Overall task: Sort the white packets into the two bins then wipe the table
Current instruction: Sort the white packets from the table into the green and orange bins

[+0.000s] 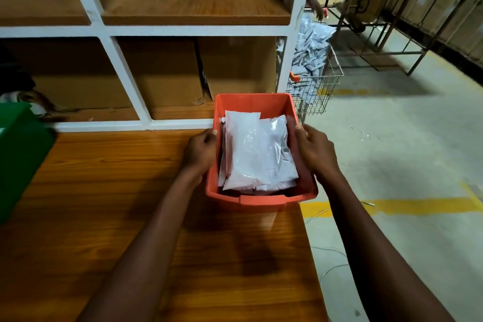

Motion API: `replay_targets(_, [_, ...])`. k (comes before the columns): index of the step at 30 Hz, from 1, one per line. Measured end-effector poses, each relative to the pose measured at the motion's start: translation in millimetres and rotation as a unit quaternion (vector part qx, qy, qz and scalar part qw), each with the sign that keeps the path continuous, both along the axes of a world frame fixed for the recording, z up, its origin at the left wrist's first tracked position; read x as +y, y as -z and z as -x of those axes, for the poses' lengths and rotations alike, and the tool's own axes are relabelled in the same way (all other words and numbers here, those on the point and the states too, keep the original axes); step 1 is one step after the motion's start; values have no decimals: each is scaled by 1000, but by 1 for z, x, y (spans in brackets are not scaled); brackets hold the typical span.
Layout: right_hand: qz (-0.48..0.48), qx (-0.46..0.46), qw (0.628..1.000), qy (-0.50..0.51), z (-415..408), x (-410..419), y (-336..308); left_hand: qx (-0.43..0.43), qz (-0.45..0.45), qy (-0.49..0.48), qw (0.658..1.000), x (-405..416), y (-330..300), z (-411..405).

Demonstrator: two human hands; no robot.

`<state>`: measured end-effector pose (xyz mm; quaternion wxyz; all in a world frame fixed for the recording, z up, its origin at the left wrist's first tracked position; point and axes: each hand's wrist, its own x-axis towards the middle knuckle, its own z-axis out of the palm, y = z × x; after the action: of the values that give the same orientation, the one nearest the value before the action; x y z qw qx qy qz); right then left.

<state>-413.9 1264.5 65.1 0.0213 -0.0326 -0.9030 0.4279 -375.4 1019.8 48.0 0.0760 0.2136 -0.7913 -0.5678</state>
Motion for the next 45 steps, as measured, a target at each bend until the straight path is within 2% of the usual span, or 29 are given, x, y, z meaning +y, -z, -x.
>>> replay_targets(2, [-39, 59, 998, 4, -12, -11, -16, 4, 46, 18, 999, -2, -12, -10])
replay_targets(5, [-44, 147, 988, -21, -32, -40, -32, 32, 113, 10, 993, -6, -29, -33])
replay_targets(8, [-51, 210, 974, -63, -55, -77, -36, 62, 119, 5, 991, -19, -36, -61])
replay_targets(12, [-65, 252, 960, -102, -86, -137, -30, 69, 243, 4, 968, -58, -37, -106])
replay_targets(15, [-92, 241, 956, -139, -118, -190, -24, 79, 290, -7, 954, -107, -32, -145])
replay_targets(18, [-78, 243, 954, -160, -153, -248, -18, 72, 322, -22, 944, -164, -27, -184])
replay_targets(28, [-43, 163, 962, -213, -222, -433, 2, 8, 375, -43, 926, -351, -29, -268])
replay_targets(37, [3, 85, 964, -250, -203, -555, 16, -41, 369, -146, 917, -483, -32, -277])
replay_targets(40, [37, 46, 961, -269, -193, -584, 12, -65, 361, -137, 920, -527, -33, -273])
replay_targets(45, [73, -35, 966, -246, -164, -630, 20, -75, 360, -95, 925, -601, -34, -246])
